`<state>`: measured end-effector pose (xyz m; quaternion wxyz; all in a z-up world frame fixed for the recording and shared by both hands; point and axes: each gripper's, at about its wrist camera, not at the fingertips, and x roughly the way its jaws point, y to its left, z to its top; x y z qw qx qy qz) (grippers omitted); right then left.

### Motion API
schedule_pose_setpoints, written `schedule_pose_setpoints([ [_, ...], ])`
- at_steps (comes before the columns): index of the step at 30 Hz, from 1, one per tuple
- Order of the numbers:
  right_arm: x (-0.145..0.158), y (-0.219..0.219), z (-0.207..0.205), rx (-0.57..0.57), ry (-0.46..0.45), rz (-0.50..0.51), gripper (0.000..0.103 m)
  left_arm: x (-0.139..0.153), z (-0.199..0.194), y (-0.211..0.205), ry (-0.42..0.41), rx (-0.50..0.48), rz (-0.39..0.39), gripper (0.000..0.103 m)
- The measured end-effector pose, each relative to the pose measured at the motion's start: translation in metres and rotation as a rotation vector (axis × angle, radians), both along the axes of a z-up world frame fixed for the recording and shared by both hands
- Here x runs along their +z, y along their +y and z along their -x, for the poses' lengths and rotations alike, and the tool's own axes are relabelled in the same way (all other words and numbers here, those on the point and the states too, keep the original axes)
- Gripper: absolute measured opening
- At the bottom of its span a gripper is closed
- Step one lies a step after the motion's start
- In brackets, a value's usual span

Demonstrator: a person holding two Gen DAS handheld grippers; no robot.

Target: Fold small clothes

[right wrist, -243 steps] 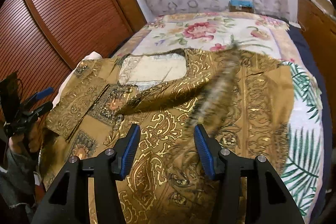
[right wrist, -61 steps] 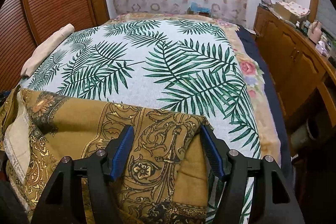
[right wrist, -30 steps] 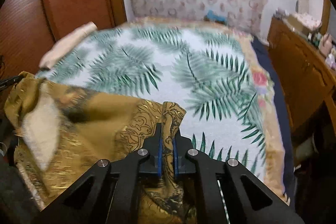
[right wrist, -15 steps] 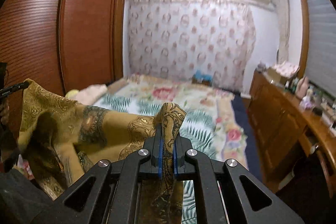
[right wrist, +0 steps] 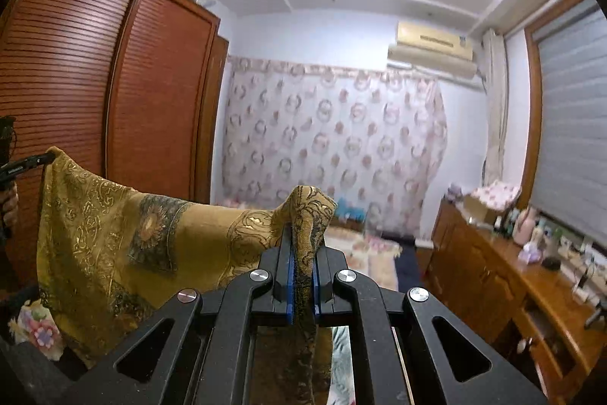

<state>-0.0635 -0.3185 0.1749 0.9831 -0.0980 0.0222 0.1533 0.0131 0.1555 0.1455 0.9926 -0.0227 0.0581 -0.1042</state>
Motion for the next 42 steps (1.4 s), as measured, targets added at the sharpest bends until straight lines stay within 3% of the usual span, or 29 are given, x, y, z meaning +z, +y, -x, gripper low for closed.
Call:
schedule_pose_setpoints([
  [4,0.008,0.017,-0.05,-0.03,0.011,0.042,0.006,0.002,-0.062,0.008,0.05,0.055,-0.032,0.006],
  [9,-0.017,0.055,-0.188,-0.13,0.13,0.119,0.007,-0.039,-0.179,0.019,0.188,0.145,-0.126,0.009],
  [11,-0.039,0.067,-0.244,-0.173,0.255,0.145,0.019,-0.069,-0.223,0.026,0.28,0.12,-0.135,0.014],
  [13,-0.07,0.072,-0.288,-0.242,0.362,0.146,0.04,-0.094,-0.247,0.029,0.357,0.117,-0.125,0.019],
  [16,-0.115,0.069,-0.318,-0.288,0.459,0.089,0.045,-0.123,-0.256,0.027,0.401,0.1,-0.126,0.03],
  [17,-0.126,0.07,-0.323,-0.273,0.487,0.073,0.045,-0.131,-0.255,0.026,0.41,0.084,-0.125,0.041],
  [19,-0.149,0.072,-0.324,-0.246,0.528,0.085,0.046,-0.14,-0.25,0.024,0.42,0.064,-0.123,0.048],
  [21,-0.161,0.071,-0.324,-0.233,0.546,0.096,0.046,-0.147,-0.244,0.021,0.438,0.038,-0.112,0.066],
  [25,-0.179,0.058,-0.312,-0.199,0.584,0.088,0.046,-0.159,-0.236,0.008,0.47,0.012,-0.111,0.078],
  [28,-0.186,0.04,-0.305,-0.177,0.607,0.064,0.046,-0.164,-0.222,-0.006,0.476,0.006,-0.117,0.078],
  [31,-0.187,0.012,-0.27,-0.167,0.637,0.042,0.046,-0.178,-0.206,-0.016,0.523,-0.018,-0.106,0.078],
  [42,-0.208,-0.018,-0.229,-0.211,0.68,0.031,0.046,-0.223,-0.155,-0.044,0.608,-0.044,-0.109,0.078],
])
